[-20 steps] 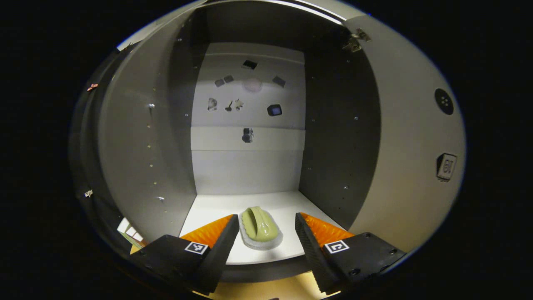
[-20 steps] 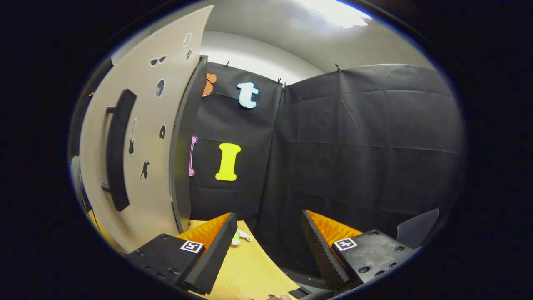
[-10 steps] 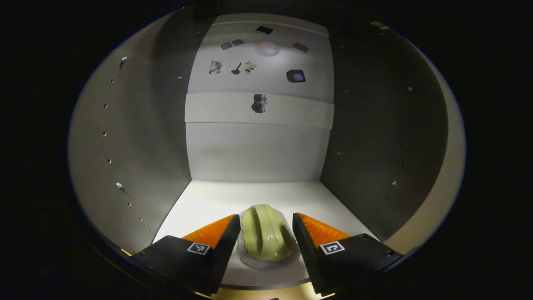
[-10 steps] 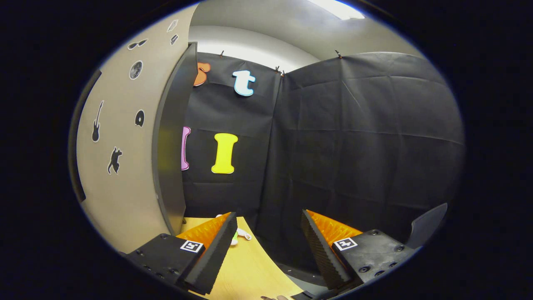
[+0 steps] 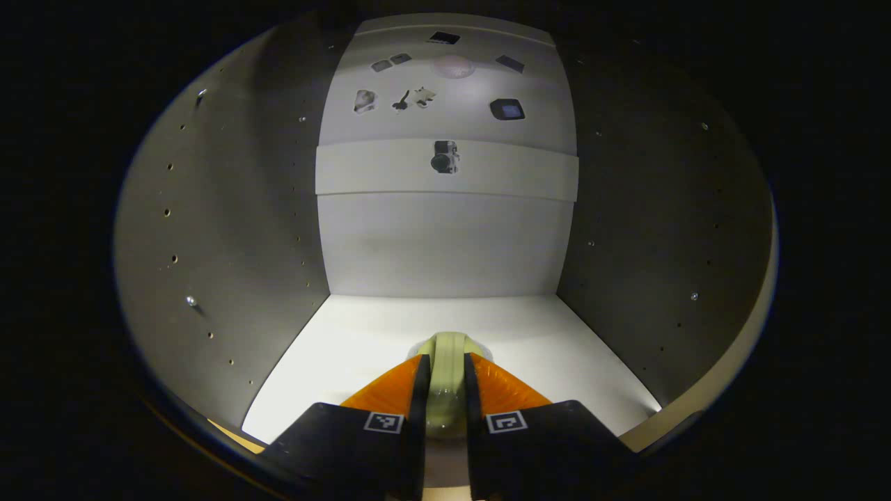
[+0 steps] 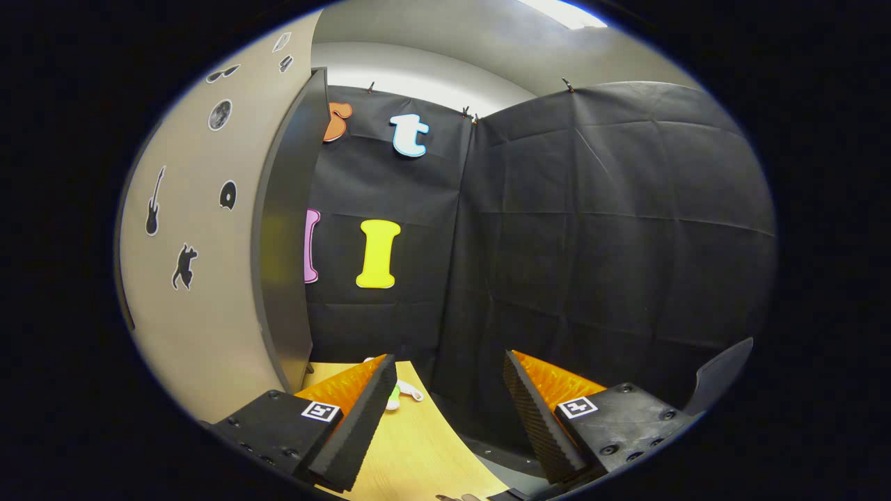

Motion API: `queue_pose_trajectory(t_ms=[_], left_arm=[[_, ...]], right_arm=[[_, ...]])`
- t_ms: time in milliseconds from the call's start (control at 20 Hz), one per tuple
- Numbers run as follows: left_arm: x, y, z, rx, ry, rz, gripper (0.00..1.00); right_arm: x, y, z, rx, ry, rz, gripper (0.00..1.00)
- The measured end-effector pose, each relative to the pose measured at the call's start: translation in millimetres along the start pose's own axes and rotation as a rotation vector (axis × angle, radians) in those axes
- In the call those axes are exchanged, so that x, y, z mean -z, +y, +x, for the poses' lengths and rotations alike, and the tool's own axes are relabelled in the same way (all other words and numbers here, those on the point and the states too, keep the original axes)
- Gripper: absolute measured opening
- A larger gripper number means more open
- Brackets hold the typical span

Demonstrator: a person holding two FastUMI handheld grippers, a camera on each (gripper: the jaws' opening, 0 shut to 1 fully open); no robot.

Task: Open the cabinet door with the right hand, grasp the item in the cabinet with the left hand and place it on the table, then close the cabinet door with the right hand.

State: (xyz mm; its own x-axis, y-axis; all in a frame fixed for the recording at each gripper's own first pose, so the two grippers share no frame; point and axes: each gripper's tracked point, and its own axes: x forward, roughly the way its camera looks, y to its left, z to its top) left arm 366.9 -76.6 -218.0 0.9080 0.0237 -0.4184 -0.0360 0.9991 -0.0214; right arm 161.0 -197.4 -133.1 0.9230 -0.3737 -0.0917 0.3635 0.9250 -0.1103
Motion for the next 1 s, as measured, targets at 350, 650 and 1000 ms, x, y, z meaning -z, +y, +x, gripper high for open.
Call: queue_pose_trajectory(t_ms=[350,650,1000], left_arm=[[-2,10,-9,-0.021,-0.015,-0.051,0.23],[-23,12,-54,-0.080,-0.112,-0.013,0.23],[3,4,-162,-0.090,-0.185,-0.006,0.23]], right_arm=[[5,3,-1,-0.004,0.013,-0.014,0.98],[1,28,7,-0.081,0.009,-0.004,0.98],[-8,76,-12,-0.245,-0.011,0.014,0.97]])
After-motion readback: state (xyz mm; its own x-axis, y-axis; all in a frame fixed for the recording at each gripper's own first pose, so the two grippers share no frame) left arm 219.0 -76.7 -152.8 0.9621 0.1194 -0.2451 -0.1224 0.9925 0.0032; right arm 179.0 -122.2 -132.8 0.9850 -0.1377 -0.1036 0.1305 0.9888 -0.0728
